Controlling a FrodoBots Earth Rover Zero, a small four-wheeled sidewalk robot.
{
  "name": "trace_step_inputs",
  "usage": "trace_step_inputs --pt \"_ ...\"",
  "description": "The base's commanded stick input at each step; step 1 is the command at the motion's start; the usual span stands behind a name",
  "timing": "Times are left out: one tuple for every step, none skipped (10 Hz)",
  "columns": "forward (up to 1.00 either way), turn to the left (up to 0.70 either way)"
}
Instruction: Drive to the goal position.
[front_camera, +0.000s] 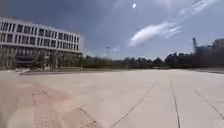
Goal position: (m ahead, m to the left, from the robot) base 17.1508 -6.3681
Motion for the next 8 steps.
trace_step_inputs --pt "0.70 -0.01" --pt "0.70 -0.01" --pt "0.70 -0.01" --pt "0.70 -0.01" --pt "0.70 -0.01" --pt "0.70 -0.01" --pt "0.70 -0.01" --pt "0.70 -0.01"
